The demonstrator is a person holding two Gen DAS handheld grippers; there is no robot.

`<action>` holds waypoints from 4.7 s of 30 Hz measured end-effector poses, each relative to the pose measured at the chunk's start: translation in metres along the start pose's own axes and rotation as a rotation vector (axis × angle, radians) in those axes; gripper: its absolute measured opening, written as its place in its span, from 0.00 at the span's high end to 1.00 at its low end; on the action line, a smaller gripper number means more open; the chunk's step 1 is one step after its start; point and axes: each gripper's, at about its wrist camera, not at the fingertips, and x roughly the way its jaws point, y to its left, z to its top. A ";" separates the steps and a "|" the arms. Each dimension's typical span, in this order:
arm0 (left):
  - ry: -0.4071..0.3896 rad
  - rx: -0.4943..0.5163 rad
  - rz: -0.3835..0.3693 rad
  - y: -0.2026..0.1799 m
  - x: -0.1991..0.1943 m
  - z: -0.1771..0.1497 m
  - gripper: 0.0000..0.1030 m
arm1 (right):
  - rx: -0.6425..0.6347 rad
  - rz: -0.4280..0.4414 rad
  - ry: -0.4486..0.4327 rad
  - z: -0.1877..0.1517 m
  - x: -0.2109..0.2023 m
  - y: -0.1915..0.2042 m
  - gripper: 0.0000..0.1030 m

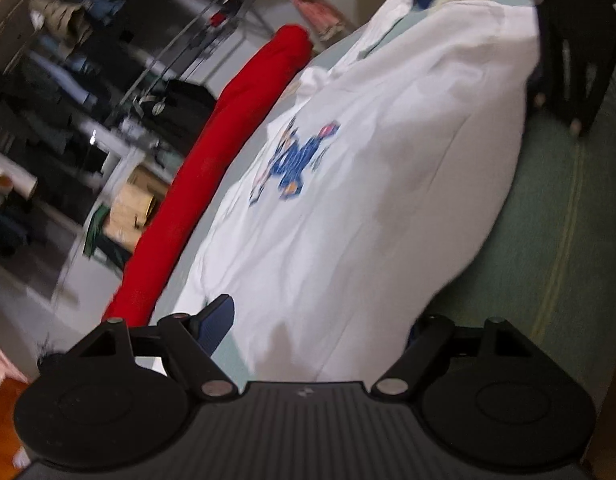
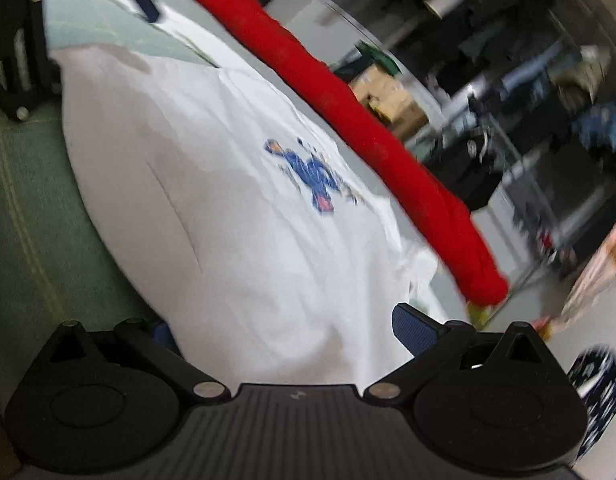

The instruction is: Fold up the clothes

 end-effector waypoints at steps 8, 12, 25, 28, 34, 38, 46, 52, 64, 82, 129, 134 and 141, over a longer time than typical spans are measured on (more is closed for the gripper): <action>0.012 0.076 0.023 -0.002 0.002 -0.016 0.26 | -0.113 -0.001 -0.006 -0.009 0.004 -0.004 0.00; 0.013 0.210 -0.009 -0.017 0.005 -0.008 0.66 | -0.151 0.008 0.030 -0.024 0.006 -0.016 0.00; -0.004 0.297 0.008 -0.048 0.015 -0.009 0.98 | -0.270 0.163 0.086 -0.012 0.004 0.007 0.71; -0.001 0.287 -0.008 -0.042 0.015 -0.008 0.98 | -0.308 0.175 0.084 -0.013 0.002 0.015 0.87; 0.017 0.272 -0.031 -0.035 0.012 -0.003 0.96 | -0.287 0.175 0.101 -0.008 0.005 0.013 0.87; 0.026 0.284 -0.033 -0.035 0.013 -0.003 0.96 | -0.296 0.171 0.105 -0.008 0.007 0.012 0.88; 0.032 0.328 -0.008 -0.044 0.007 -0.004 0.96 | -0.374 0.087 0.075 -0.018 0.004 0.033 0.90; 0.024 0.380 0.027 -0.047 0.004 -0.004 0.96 | -0.537 0.070 0.064 -0.021 0.004 0.040 0.91; -0.001 0.426 0.059 -0.013 -0.019 0.005 0.96 | -0.662 0.005 -0.005 0.001 -0.006 0.011 0.93; 0.061 0.232 -0.184 -0.020 -0.069 -0.015 0.90 | -0.356 0.544 0.084 0.008 -0.041 -0.022 0.84; 0.088 -0.805 -0.433 0.123 0.085 -0.023 0.50 | 0.867 0.528 0.143 -0.054 0.050 -0.190 0.48; 0.114 -0.825 -0.406 0.122 0.137 -0.031 0.48 | 0.770 0.564 0.162 -0.026 0.121 -0.157 0.48; 0.163 -0.881 -0.355 0.155 0.152 -0.064 0.51 | 0.798 0.481 0.199 -0.067 0.137 -0.180 0.47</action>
